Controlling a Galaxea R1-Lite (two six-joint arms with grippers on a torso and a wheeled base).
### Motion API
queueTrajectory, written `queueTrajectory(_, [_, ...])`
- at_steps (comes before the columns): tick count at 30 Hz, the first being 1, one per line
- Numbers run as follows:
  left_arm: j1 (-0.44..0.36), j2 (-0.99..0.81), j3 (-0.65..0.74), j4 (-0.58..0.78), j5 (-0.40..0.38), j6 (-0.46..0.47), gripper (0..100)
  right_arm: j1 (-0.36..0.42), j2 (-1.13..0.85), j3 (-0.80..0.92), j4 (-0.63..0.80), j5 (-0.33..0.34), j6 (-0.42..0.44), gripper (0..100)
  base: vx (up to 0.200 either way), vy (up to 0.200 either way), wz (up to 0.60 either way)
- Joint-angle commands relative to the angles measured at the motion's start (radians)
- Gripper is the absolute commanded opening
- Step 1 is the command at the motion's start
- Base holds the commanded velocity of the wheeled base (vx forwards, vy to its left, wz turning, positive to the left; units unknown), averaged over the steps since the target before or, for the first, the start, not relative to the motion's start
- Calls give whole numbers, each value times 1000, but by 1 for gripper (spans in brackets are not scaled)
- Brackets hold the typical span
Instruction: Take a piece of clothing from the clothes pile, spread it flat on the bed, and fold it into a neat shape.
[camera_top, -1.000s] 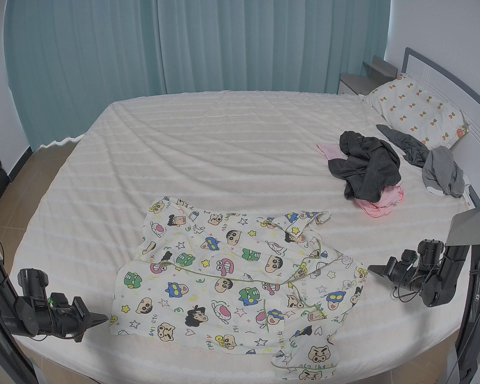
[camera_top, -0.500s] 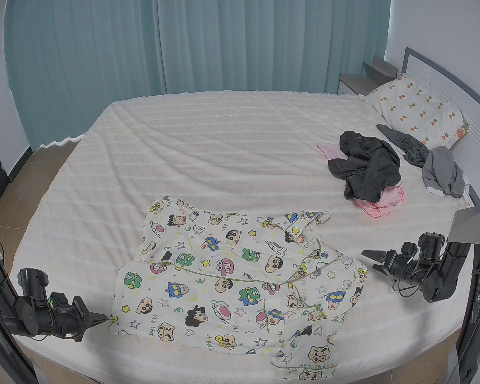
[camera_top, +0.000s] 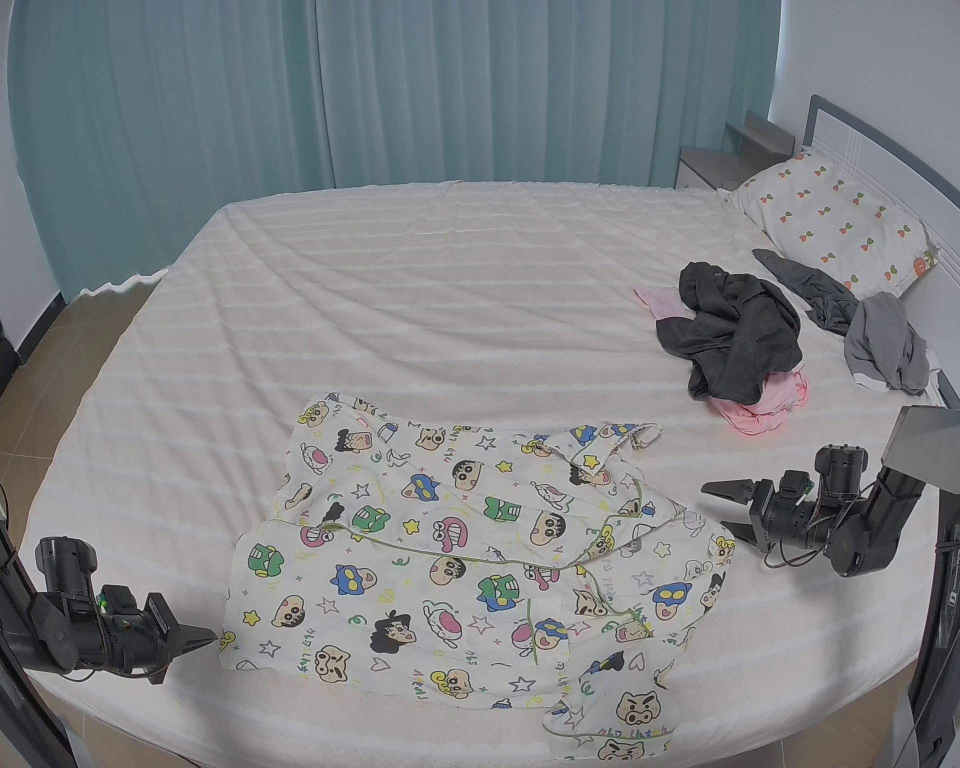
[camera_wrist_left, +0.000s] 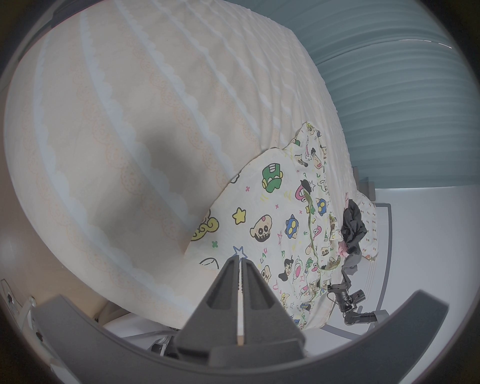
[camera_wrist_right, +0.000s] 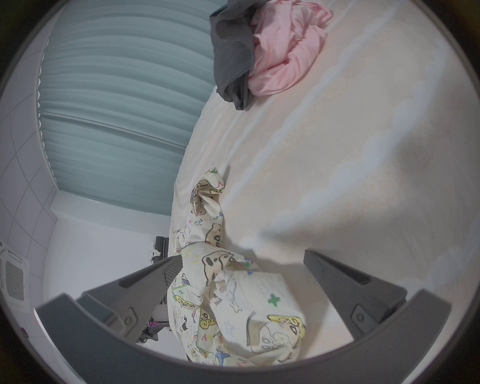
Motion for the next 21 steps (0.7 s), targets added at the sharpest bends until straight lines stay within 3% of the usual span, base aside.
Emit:
queueTrajectory(1, [0, 1, 1, 1, 0, 0, 0, 17, 12, -34, 8, 5, 1, 100, 0, 0, 0])
queueTrajectory(4, [1, 1, 1, 0, 0, 0, 0, 37, 17, -69, 74, 6, 1, 100, 0, 0, 0])
queueTrajectory(5, [1, 1, 1, 0, 0, 0, 0, 37, 17, -72, 78, 6, 1, 0, 0, 0, 0])
queueTrajectory(8, [1, 1, 1, 0, 0, 0, 0, 37, 6, -95, 157, 6, -1, 0, 0, 0, 0])
queueTrajectory(21, [0, 0, 1, 0, 0, 0, 0, 26, -22, -87, 152, -6, -2, 0, 0, 0, 0])
